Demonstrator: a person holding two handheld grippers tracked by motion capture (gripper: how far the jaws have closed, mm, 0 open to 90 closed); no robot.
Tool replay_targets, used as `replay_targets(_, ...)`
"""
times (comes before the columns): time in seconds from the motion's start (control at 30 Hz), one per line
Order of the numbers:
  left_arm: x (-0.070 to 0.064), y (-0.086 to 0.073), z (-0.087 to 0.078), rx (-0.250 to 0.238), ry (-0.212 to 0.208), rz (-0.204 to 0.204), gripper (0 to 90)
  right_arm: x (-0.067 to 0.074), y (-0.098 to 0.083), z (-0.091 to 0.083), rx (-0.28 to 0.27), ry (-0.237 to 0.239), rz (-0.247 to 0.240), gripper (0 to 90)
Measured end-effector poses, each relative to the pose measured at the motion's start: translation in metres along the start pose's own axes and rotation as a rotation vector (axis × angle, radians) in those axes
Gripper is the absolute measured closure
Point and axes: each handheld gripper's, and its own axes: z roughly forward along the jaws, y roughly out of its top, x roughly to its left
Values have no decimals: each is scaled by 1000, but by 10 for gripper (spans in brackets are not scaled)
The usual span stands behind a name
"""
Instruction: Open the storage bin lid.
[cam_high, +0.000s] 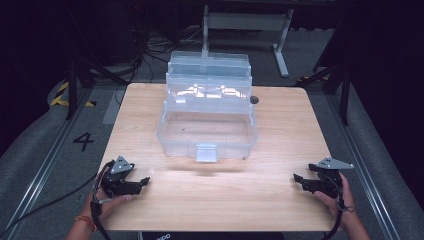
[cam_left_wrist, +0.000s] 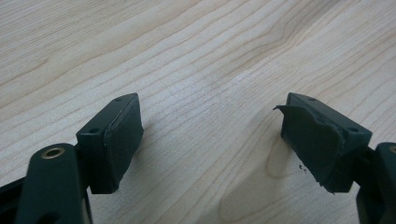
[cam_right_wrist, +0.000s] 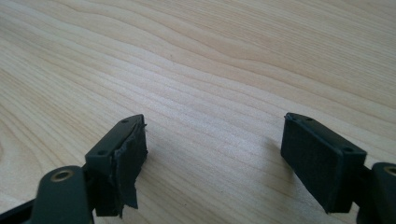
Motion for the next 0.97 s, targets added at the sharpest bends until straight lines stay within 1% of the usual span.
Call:
replay_targets(0.47,0,0,0,-1,-1,-2,211,0,0,0,0,-3,2,224)
replay_targets(0.53,0,1,0,-1,9,8,207,0,0,0,1,-4,3,221)
replay_targets(0.6,1,1,0,3,7,11,205,0,0,0,2,-5,4,216)
replay_targets(0.67,0,1,1,0,1,-6,203,0,0,0,3,-7,4,213)
replay_targets(0.8,0,2,2,2,10,-8,201,0,0,0,4,-9,4,208)
replay_targets(0.97,0,2,2,-3,10,-9,200,0,0,0,4,-12,9,198)
